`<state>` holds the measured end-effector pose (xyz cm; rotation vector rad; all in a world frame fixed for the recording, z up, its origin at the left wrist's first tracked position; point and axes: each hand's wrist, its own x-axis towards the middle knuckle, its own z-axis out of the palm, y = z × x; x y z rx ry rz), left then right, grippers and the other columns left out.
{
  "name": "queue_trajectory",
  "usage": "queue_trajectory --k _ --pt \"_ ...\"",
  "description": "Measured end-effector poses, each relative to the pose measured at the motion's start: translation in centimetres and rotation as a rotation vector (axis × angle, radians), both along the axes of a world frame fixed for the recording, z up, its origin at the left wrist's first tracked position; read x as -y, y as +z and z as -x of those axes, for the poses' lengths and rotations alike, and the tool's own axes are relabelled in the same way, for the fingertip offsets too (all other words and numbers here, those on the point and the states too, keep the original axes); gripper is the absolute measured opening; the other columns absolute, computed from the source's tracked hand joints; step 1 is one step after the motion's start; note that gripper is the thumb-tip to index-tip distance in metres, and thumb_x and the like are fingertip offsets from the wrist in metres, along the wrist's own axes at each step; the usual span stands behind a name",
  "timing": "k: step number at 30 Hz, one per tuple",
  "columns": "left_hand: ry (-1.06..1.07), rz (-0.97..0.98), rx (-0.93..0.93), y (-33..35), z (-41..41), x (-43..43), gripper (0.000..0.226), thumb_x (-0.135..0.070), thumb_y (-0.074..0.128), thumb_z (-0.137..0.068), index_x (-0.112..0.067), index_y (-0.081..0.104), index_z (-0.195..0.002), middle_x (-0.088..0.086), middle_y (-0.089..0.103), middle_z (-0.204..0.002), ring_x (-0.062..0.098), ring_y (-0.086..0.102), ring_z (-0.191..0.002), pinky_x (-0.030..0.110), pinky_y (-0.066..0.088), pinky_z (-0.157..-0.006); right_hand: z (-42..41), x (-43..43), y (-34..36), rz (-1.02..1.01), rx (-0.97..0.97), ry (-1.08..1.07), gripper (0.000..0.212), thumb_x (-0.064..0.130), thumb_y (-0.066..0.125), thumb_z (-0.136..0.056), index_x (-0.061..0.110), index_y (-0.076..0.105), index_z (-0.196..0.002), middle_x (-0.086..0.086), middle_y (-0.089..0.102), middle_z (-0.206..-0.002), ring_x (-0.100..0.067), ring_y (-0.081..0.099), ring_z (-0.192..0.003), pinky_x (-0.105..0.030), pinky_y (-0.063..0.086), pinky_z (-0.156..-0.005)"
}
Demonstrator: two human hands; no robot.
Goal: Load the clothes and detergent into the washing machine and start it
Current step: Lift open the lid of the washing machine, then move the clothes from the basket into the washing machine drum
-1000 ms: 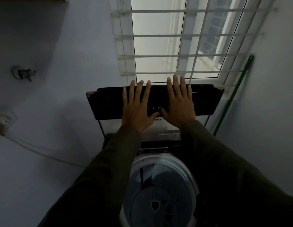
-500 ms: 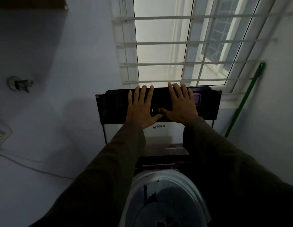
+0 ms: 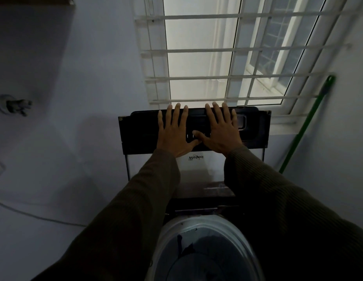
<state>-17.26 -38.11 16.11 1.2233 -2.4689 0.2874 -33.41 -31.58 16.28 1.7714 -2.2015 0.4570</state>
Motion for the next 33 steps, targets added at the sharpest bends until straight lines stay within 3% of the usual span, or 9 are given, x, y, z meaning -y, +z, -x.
queue_trajectory --k 12,21,26,30,33 --pt "0.018 -0.056 0.021 -0.5 -1.6 -3.9 0.098 -0.071 0.038 -0.09 -0.016 -0.01 -0.157 0.012 -0.014 -0.164 0.032 -0.016 -0.151 0.055 -0.005 -0.121 -1.8 -3.4 0.3 -0.083 0.053 -0.029 0.09 0.071 0.035 -0.091 0.025 -0.006 -0.156 -0.006 -0.014 -0.164 -0.033 -0.019 -0.148 -0.055 -0.001 -0.12" --pt "-0.066 -0.076 -0.003 -3.3 -3.7 -11.2 0.091 -0.069 0.031 -0.093 -0.018 -0.008 -0.157 0.01 -0.015 -0.164 0.029 -0.016 -0.151 0.054 -0.003 -0.122 -3.9 -11.8 -3.0 -0.107 0.057 -0.063 0.083 0.071 0.024 -0.094 0.025 -0.007 -0.156 -0.006 -0.018 -0.163 -0.03 -0.021 -0.148 -0.054 -0.002 -0.121" --pt "-0.146 -0.218 -0.006 -6.8 -4.2 -16.8 0.089 -0.064 0.038 -0.094 -0.02 -0.008 -0.157 0.009 -0.018 -0.164 0.028 -0.019 -0.15 0.053 -0.006 -0.121 -5.1 -18.4 -6.1 -0.213 0.109 -0.148 0.082 0.069 0.024 -0.094 0.027 -0.011 -0.155 -0.006 -0.022 -0.161 -0.03 -0.024 -0.147 -0.054 0.0 -0.121" --pt "-0.229 -0.247 0.007 -11.5 -3.8 -21.9 0.089 -0.067 0.043 -0.09 -0.019 0.011 -0.158 0.011 0.005 -0.165 0.031 0.001 -0.152 0.055 0.007 -0.122 -5.9 -25.0 -9.6 -0.24 0.196 -0.242 0.083 0.069 0.028 -0.093 0.026 -0.005 -0.156 -0.008 -0.014 -0.163 -0.032 -0.017 -0.149 -0.053 0.002 -0.121" --pt "-0.307 -0.299 0.025 -14.2 -2.9 -25.9 0.083 -0.066 0.038 -0.088 -0.015 0.033 -0.152 0.015 0.031 -0.158 0.034 0.026 -0.148 0.056 0.02 -0.119 -6.2 -30.5 -11.9 -0.312 0.246 -0.34 0.087 0.075 0.011 -0.085 0.026 -0.003 -0.156 -0.006 -0.013 -0.163 -0.03 -0.016 -0.149 -0.054 0.003 -0.121"
